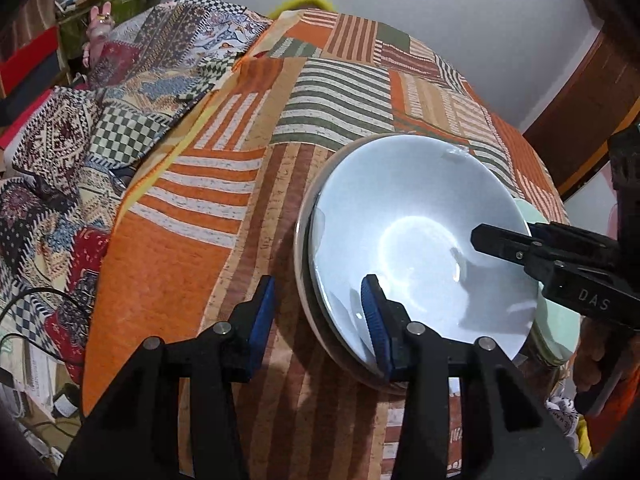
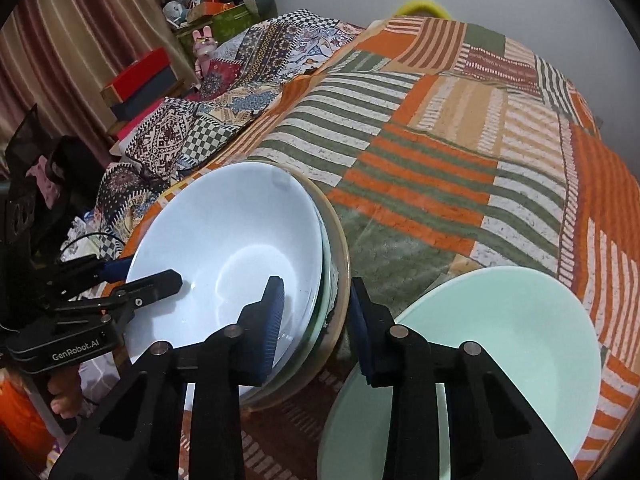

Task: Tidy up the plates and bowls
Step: 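Regrip the rim of the nested bowl stack with both grippers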

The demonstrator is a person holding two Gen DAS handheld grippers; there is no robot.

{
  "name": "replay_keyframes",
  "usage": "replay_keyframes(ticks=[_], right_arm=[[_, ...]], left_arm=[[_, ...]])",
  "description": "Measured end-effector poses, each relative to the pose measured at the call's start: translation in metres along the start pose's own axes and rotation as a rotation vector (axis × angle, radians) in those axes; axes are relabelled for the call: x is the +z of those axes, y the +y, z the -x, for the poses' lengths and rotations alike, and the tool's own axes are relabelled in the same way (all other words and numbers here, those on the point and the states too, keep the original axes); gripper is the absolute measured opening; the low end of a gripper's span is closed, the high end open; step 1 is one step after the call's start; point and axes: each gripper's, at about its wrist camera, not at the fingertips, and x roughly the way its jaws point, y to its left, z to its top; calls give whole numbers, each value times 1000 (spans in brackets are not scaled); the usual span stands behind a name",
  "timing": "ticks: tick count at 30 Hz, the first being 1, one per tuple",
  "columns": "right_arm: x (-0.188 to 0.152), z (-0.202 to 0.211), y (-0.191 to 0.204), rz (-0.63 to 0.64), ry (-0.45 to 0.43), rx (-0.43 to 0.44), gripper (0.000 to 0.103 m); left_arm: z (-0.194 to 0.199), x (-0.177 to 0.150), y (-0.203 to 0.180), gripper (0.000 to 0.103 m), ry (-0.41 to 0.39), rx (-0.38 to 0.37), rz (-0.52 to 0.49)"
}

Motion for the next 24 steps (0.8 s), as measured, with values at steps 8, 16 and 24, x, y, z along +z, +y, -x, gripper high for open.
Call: replay_keyframes(ticks=[8, 16, 24], right_arm=[[-2, -6, 2, -7, 14, 16, 29], [-5, -6, -1, -43, -12, -5, 26], [-6, -4, -2, -41, -29, -13, 25]], left_arm=[[-9, -3, -8, 34, 43, -32, 7], [-3, -6, -17, 34, 10, 22, -9], [0, -3, -22, 33, -15, 67, -34]])
